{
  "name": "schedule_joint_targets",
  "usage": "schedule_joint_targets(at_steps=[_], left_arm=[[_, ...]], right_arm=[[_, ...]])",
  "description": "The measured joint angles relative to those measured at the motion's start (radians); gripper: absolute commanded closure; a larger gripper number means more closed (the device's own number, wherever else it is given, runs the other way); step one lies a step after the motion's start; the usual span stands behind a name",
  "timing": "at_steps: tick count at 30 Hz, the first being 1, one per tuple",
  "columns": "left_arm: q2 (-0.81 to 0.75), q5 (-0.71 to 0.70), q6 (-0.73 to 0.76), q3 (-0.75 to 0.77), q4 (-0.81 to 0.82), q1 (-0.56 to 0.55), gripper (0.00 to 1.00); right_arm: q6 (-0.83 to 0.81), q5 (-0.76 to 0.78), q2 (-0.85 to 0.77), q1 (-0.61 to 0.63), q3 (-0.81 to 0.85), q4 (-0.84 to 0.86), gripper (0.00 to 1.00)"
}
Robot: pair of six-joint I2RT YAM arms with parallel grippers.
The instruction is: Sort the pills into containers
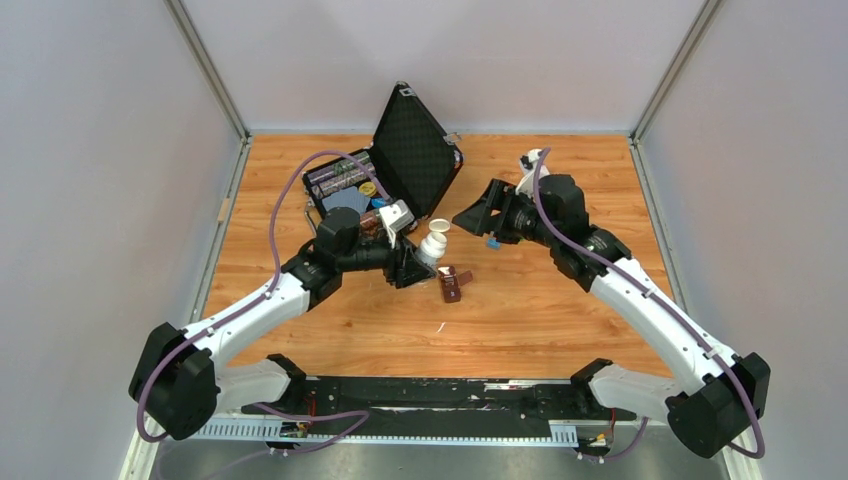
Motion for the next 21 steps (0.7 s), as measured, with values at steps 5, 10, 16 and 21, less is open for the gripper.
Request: schedule_joint_targets(at_steps=[5,10,16,21], left_arm=[[0.015,-0.049,0.080,0.005,-0.105,-0.006,1.00],[0.087,-0.120,0.124,0.040,-0.218,-0.034,1.00],[0.193,-0.229,0.135,0.100,-0.341,-0.077,1.00],[0.270,-0.294,0.148,0.137,-0.402,-0.103,1.00]], right_arm=[[-0.031,-0.011,-0.010,-0.007,-0.049,-0.040,0.30],[-0.031,0.000,-0.031,-0.039,-0.082,-0.095,0.31],[-0.001,0.052,-0.038,-0.088,-0.101,-0.163,0.30],[0.031,0.093,-0.066,-0.139,-0.140,-0.232,0.30]])
